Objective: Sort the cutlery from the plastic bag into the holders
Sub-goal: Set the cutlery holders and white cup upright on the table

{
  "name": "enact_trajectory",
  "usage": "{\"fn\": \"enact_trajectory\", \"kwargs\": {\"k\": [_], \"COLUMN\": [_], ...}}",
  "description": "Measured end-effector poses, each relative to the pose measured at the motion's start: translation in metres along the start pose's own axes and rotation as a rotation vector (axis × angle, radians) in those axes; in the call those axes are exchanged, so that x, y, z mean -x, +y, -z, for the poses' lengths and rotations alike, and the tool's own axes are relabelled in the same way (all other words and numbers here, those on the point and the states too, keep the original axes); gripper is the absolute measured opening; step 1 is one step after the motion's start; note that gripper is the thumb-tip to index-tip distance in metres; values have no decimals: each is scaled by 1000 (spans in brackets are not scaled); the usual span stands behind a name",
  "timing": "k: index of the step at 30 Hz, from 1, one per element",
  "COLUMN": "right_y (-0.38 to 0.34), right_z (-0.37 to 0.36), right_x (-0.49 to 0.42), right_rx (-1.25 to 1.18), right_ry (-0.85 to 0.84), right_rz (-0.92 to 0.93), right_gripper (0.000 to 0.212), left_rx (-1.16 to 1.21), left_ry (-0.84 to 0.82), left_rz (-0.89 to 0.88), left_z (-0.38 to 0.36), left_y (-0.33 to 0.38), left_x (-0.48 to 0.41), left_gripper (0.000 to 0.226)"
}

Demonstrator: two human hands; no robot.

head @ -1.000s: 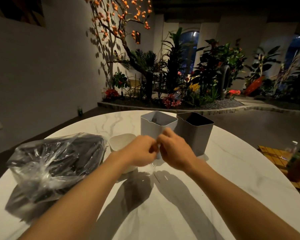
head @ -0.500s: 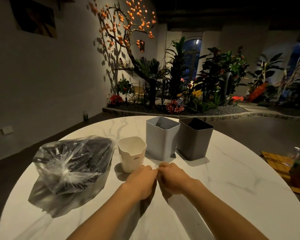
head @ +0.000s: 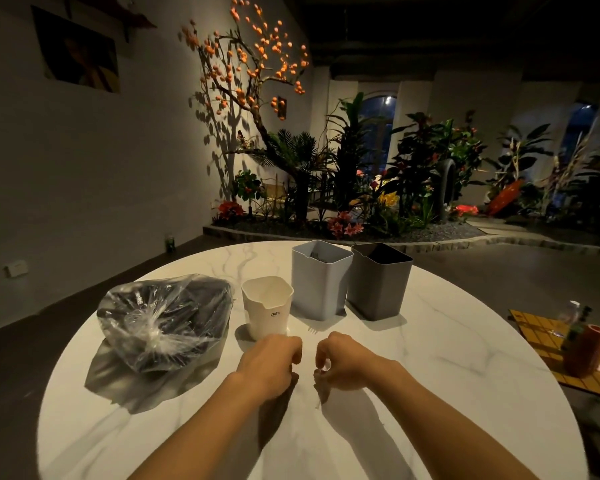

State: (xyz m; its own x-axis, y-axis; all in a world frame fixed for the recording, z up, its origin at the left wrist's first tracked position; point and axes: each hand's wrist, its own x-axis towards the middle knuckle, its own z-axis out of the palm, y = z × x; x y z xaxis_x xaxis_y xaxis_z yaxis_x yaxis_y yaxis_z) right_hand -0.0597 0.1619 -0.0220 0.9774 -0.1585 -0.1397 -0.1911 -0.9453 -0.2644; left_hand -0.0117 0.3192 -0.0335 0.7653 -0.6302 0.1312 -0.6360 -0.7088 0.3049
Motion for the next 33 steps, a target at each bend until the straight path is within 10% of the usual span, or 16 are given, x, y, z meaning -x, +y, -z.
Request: {"fn": "enact_trajectory", "kwargs": {"k": [10,18,33], "right_y": [-37,-57,-56], "right_z": [64,103,39], "right_x": [9,-28,-99], "right_rx": [-94,-236,57], "right_ry": [147,639,492], "right_rz": [167,252,254], "right_gripper": [31,16,21], "left_rx": [309,480,136], "left_ry": [233,513,423], "left_rz": [-21,80,33], "left_z": [77,124,51], "left_y": [-21,-41,-66], "left_x": [-22,-51,-73], "left_gripper": [12,6,23]}}
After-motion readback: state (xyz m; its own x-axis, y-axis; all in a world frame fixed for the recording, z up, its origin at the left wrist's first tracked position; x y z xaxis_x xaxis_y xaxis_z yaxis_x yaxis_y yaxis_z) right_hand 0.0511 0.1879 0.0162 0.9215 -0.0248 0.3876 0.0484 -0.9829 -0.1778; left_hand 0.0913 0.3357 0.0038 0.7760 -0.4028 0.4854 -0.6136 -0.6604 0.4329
